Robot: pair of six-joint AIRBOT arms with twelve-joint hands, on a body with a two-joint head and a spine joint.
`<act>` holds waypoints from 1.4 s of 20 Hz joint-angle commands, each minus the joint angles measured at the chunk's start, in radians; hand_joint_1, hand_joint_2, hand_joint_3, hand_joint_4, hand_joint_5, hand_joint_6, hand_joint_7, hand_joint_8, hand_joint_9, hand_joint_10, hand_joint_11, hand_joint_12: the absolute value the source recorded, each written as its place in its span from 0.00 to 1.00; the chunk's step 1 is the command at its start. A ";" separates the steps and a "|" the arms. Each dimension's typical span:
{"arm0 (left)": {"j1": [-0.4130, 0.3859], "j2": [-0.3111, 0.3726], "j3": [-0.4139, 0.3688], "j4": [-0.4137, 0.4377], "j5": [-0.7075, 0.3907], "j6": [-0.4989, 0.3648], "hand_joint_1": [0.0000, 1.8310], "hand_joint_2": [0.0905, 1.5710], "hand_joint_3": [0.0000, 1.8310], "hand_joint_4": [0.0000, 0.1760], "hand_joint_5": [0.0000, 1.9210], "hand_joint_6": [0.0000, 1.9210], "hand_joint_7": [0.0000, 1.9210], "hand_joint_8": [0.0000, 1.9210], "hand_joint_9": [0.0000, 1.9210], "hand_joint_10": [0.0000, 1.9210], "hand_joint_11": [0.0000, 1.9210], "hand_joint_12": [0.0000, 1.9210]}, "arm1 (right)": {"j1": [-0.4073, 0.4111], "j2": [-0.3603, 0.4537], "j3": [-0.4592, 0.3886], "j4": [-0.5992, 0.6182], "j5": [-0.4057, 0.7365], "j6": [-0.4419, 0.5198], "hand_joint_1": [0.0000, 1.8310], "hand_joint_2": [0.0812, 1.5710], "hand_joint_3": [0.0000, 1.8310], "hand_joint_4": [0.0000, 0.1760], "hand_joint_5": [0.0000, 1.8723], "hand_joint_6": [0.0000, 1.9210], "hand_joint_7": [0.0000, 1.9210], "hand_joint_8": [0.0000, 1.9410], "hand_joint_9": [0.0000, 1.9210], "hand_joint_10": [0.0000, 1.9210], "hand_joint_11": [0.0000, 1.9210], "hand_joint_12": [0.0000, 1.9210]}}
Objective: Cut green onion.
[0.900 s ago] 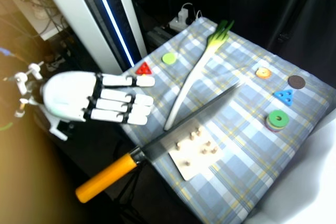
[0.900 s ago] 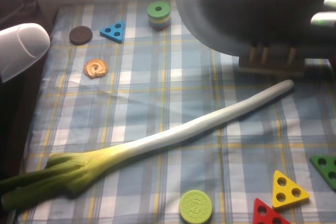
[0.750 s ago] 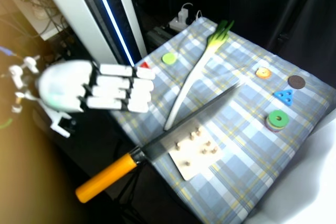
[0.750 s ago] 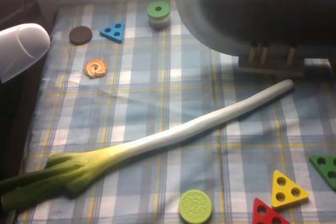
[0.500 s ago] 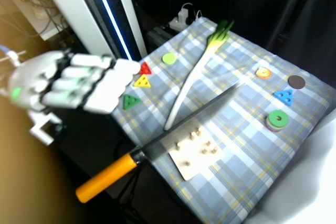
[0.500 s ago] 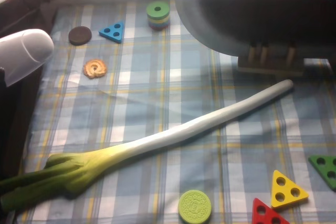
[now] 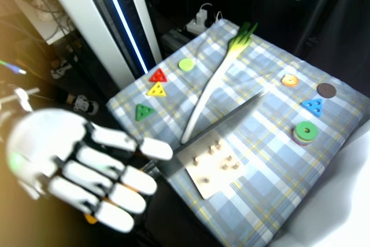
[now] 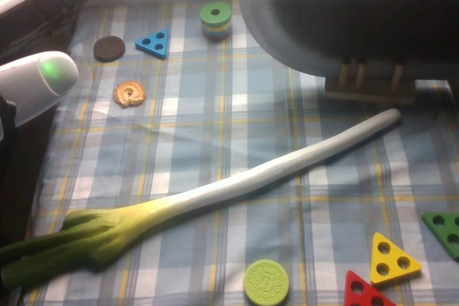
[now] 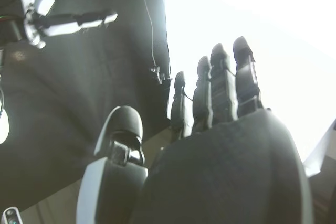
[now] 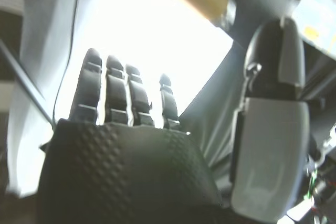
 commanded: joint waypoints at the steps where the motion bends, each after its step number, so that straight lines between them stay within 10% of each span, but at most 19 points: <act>1: -0.010 -0.002 0.007 -0.004 -0.120 -0.009 0.06 0.87 0.00 0.64 0.11 0.00 0.11 0.00 0.11 0.00 0.00 0.19 | 0.022 -0.005 0.019 0.021 0.060 -0.006 0.57 0.54 0.00 0.81 0.00 0.00 0.00 0.00 0.00 0.00 0.00 0.00; 2: -0.010 -0.002 0.007 -0.004 -0.120 -0.009 0.06 0.88 0.00 0.66 0.11 0.00 0.11 0.00 0.10 0.00 0.00 0.16 | 0.040 -0.021 0.037 0.021 0.024 -0.012 0.60 0.54 0.00 0.92 0.00 0.00 0.00 0.00 0.00 0.00 0.00 0.00; 6: -0.010 -0.003 0.006 -0.004 -0.118 -0.010 0.04 0.89 0.00 0.80 0.11 0.00 0.12 0.00 0.12 0.00 0.00 0.20 | 0.091 -0.056 0.080 0.021 -0.052 -0.033 0.53 0.55 0.00 0.62 0.07 0.00 0.12 0.01 0.07 0.01 0.01 0.01; 8: -0.010 -0.005 0.007 -0.004 -0.114 -0.010 0.02 0.90 0.00 0.86 0.11 0.00 0.12 0.00 0.11 0.00 0.00 0.20 | 0.104 -0.069 0.095 0.021 -0.067 -0.033 0.45 0.58 0.00 0.11 0.22 0.01 0.25 0.01 0.19 0.01 0.11 0.05; 9: -0.010 -0.005 0.007 -0.004 -0.112 -0.010 0.03 0.90 0.00 0.85 0.11 0.00 0.12 0.00 0.12 0.00 0.00 0.20 | 0.107 -0.073 0.100 0.022 -0.073 -0.033 0.45 0.59 0.00 0.00 0.29 0.01 0.30 0.01 0.24 0.01 0.14 0.08; 14: -0.010 -0.010 0.005 -0.005 -0.108 -0.015 0.03 0.90 0.00 0.88 0.11 0.00 0.13 0.00 0.13 0.00 0.00 0.25 | 0.109 -0.079 0.112 0.033 -0.091 -0.033 0.50 0.66 0.00 0.00 0.50 0.00 0.51 0.00 0.47 0.00 0.24 0.36; 15: -0.010 -0.012 0.006 -0.005 -0.107 -0.016 0.03 0.90 0.00 0.89 0.11 0.00 0.13 0.00 0.13 0.00 0.00 0.24 | 0.109 -0.080 0.115 0.035 -0.094 -0.033 0.54 0.70 0.00 0.56 0.52 0.41 0.58 0.00 0.59 0.04 0.38 0.57; 16: -0.010 -0.013 0.006 -0.005 -0.105 -0.017 0.03 0.90 0.00 0.90 0.11 0.00 0.13 0.00 0.13 0.00 0.00 0.26 | 0.109 -0.082 0.118 0.038 -0.098 -0.033 0.54 0.71 0.00 0.85 0.48 0.55 0.61 0.01 0.63 0.06 0.42 0.64; 17: -0.010 -0.015 0.007 -0.005 -0.105 -0.018 0.03 0.90 0.00 0.90 0.11 0.00 0.13 0.00 0.13 0.00 0.00 0.27 | 0.109 -0.085 0.121 0.041 -0.100 -0.033 0.53 0.72 0.00 0.92 0.47 0.58 0.61 0.01 0.64 0.06 0.43 0.66; 18: -0.010 -0.015 0.007 -0.005 -0.105 -0.019 0.04 0.90 0.00 0.92 0.11 0.00 0.13 0.00 0.13 0.00 0.00 0.28 | 0.109 -0.087 0.122 0.044 -0.100 -0.033 0.43 0.70 0.00 0.00 0.48 0.38 0.64 0.01 0.63 0.17 0.44 0.71; 20: -0.010 -0.017 0.007 -0.006 -0.102 -0.020 0.06 0.90 0.00 0.91 0.12 0.00 0.14 0.00 0.14 0.00 0.00 0.27 | 0.109 -0.095 0.129 0.054 -0.100 -0.034 0.37 0.70 0.00 0.00 0.55 0.26 0.70 0.05 0.56 0.54 0.46 0.81; 23: -0.010 -0.020 0.007 -0.008 -0.099 -0.021 0.07 0.90 0.00 0.93 0.12 0.00 0.13 0.00 0.14 0.00 0.00 0.26 | 0.109 -0.102 0.133 0.070 -0.100 -0.046 0.31 0.70 0.00 0.00 0.49 0.55 0.56 0.72 0.57 0.91 0.52 0.99; 27: -0.010 -0.023 0.008 -0.009 -0.097 -0.023 0.07 0.90 0.00 0.95 0.11 0.00 0.14 0.00 0.15 0.00 0.00 0.26 | 0.109 -0.103 0.133 0.083 -0.100 -0.064 0.29 0.72 0.00 0.02 0.44 0.88 0.51 0.96 0.56 1.00 0.54 1.00; 28: -0.010 -0.024 0.008 -0.010 -0.096 -0.024 0.09 0.90 0.00 0.94 0.12 0.00 0.14 0.00 0.15 0.00 0.00 0.27 | 0.109 -0.104 0.133 0.084 -0.100 -0.068 0.27 0.72 0.00 0.23 0.47 0.98 0.56 0.99 0.62 1.00 0.61 1.00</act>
